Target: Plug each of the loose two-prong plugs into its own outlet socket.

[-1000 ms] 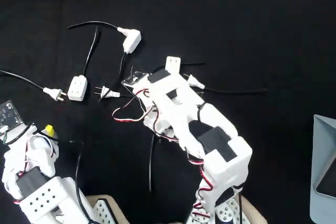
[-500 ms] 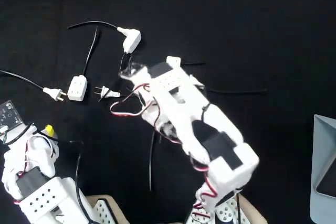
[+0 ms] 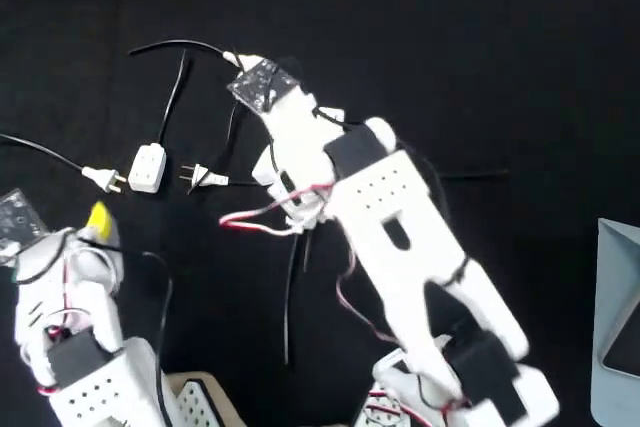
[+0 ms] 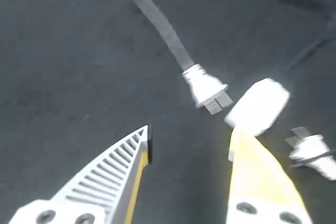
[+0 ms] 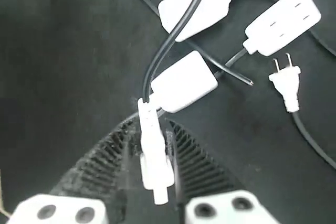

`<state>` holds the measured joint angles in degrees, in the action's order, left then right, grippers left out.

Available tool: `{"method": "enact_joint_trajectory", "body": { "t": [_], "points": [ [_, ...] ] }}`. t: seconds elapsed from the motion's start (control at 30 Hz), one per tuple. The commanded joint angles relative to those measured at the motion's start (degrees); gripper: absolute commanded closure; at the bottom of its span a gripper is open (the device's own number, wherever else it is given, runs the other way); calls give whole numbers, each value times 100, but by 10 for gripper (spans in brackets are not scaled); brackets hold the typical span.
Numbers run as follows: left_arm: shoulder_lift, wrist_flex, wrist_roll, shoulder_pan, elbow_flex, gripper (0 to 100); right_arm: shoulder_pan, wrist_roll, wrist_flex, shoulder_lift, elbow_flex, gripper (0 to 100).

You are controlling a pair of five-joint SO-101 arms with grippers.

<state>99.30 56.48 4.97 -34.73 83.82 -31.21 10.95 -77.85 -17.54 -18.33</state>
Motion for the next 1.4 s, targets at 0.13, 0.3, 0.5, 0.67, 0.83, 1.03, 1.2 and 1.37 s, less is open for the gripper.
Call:
{"method": "enact_joint_trajectory", "body": {
  "t": [0.13, 0.3, 0.5, 0.67, 0.83, 1.03, 1.2, 1.37],
  "points": [
    [466, -888, 316, 1437, 92, 751, -615, -475, 1556, -1200, -1174, 987],
    [484, -615, 316, 1604, 101, 753, -747, -774, 2699, -1270, -2097, 987],
    [484, -756, 316, 1631, 312, 750, -879, -1046, 4149, -1270, -2985, 987],
    [457, -1503, 308, 1684, 699, 750, -1266, -1240, 4563, -1323, -3204, 987],
    [475, -1547, 281, 2035, 831, 750, -1336, -1319, 4598, -1270, -3213, 987],
    [484, -1178, 273, 1912, 813, 752, -1327, -1275, 4237, -637, -3187, 985],
    [484, -1046, 273, 1604, 796, 751, -1336, -1275, 3921, 409, -2738, 985],
    [484, -1037, 273, 1393, 796, 754, -1336, -1275, 3024, 1165, -1903, 983]
  ]
}}
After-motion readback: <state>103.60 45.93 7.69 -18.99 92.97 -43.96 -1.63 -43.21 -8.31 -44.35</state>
